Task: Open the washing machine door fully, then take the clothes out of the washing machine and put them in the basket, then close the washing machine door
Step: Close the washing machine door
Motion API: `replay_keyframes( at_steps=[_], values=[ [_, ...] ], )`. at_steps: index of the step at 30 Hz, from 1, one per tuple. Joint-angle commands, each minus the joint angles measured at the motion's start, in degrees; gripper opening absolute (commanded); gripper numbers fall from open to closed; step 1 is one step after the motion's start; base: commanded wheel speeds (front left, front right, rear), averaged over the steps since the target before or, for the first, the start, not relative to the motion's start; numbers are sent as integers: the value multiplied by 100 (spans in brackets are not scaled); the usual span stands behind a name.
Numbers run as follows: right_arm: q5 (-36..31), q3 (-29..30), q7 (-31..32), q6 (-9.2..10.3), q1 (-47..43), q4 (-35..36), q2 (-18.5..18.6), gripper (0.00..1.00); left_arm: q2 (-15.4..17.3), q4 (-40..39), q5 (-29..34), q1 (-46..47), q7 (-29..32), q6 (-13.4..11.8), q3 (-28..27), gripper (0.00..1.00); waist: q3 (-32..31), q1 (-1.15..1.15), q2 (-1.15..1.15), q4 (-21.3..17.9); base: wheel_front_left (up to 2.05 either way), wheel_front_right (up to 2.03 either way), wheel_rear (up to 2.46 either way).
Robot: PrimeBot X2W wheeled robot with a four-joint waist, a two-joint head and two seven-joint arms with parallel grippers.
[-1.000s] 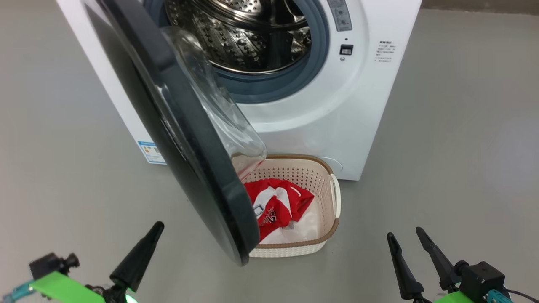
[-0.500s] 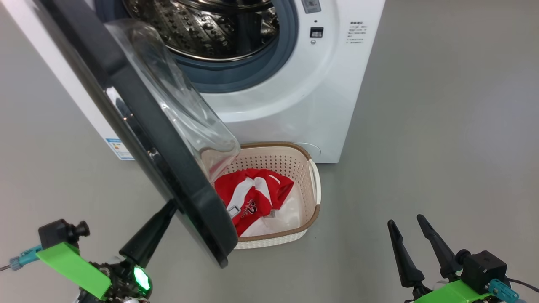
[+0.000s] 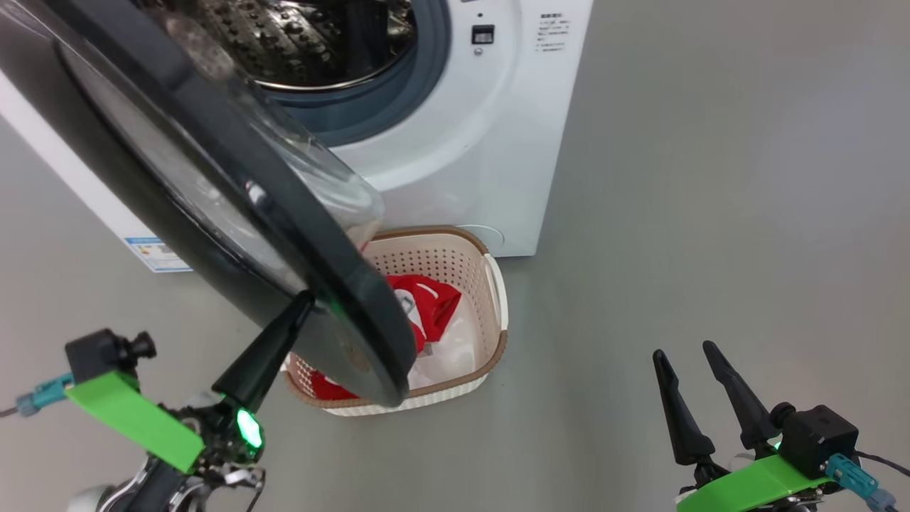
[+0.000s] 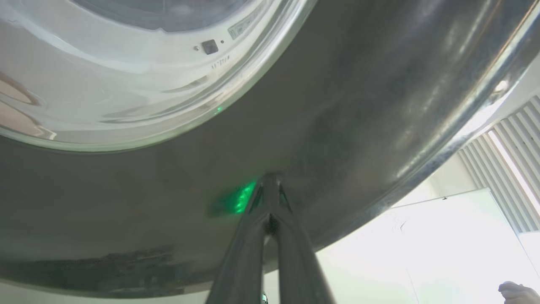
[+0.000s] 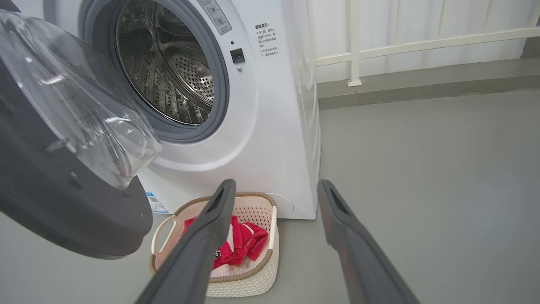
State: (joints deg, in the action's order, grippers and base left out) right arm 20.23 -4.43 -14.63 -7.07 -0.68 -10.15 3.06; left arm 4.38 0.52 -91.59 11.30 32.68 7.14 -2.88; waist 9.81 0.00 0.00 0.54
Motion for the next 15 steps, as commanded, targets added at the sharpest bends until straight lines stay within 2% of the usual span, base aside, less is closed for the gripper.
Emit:
replay_keyframes(
  at_steps=[1,15],
  values=[
    [38,-104,-37,-42,210,150,9,100,4,-170,137,333,-63,35,-74,0,100,0,0,-149,0,0,0],
    [93,-128,-37,-42,418,161,-14,100,-28,397,563,1492,-814,35,348,0,486,0,0,-700,0,0,0]
  ],
)
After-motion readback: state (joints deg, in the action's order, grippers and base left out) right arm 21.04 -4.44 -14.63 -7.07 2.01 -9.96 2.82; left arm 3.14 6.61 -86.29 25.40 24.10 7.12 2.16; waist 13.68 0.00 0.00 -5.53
